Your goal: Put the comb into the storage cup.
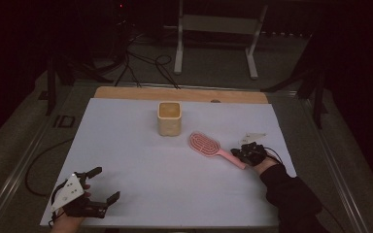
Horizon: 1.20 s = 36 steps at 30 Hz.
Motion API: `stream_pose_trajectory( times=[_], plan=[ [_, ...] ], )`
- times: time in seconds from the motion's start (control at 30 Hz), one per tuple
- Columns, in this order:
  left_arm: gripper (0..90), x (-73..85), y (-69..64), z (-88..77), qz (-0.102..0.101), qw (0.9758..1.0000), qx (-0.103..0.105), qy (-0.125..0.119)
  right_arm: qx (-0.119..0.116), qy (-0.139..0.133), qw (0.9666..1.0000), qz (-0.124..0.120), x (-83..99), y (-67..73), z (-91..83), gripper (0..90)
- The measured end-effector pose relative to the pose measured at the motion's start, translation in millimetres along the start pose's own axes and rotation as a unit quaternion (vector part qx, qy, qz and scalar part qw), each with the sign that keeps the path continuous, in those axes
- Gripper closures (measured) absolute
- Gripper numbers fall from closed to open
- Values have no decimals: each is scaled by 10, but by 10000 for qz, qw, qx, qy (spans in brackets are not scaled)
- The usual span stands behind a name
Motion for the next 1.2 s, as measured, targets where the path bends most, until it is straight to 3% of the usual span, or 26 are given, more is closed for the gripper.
stream_pose_trajectory(
  times=[0.7, 0.9, 1.1, 1.2],
  plan=[
    [0, -8, -15, 4, 8, 10000, 41, -13, -169, 63, 9998, 3, 38, 361, -90, 900],
    [0, -7, -18, 10, 29, 10000, 45, 1, -217, 56, 9997, -123, 18, 464, -92, 900],
    [0, -8, -21, 8, 40, 10000, 48, -2, -176, 115, 9995, -217, -1, 525, -101, 900],
    [0, -6, -17, 7, 30, 10000, 50, 4, -98, 101, 9997, -193, 3, 492, -115, 900]
  ],
)
Point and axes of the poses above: each handheld gripper's, and its own axes: z roughly forward along the jaws, x roughly out of its underside, y roughly to its left, the point moved 5 cm from there along z, roughly forward along the jaws, and after that the axes turned 3 degrees about y, right-handed, at the moved point
